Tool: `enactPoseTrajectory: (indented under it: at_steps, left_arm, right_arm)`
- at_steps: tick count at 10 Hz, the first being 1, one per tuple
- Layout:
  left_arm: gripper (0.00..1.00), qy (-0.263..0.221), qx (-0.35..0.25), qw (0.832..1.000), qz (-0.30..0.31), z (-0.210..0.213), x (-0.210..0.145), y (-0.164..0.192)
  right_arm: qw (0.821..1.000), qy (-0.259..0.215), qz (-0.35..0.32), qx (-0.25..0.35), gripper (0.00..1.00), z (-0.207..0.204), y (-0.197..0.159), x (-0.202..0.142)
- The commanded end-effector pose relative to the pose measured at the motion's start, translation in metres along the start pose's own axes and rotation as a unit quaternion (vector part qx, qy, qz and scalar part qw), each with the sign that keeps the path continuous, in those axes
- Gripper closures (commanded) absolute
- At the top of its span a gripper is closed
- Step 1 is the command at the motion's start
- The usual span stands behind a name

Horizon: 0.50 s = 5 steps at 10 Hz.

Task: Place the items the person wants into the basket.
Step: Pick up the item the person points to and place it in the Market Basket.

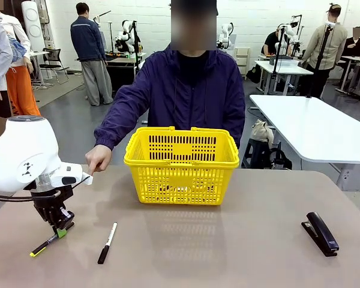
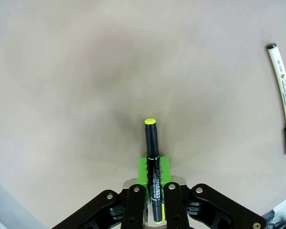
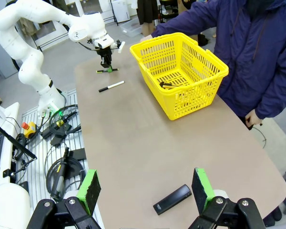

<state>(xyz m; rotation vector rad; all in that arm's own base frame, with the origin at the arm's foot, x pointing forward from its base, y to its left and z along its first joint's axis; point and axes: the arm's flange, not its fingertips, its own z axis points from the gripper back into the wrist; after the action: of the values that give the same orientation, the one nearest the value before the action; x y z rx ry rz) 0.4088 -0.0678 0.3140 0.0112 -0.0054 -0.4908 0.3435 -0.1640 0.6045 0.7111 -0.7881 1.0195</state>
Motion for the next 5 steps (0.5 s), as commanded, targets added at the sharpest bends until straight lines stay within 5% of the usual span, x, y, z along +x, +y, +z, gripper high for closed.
enactPoseTrajectory:
  at_steps: [1, 5]
  left_arm:
    - [0.97, -0.010, 0.003, 0.999, -0.036, 0.041, -0.035, -0.019]
    - [0.97, -0.071, 0.042, 0.992, -0.097, 0.174, -0.038, -0.057]
  right_arm:
    - [1.000, -0.004, 0.006, 0.005, 0.00, 0.001, -0.001, 0.000]
    - [1.000, -0.004, 0.006, 0.005, 0.00, 0.001, -0.001, 0.000]
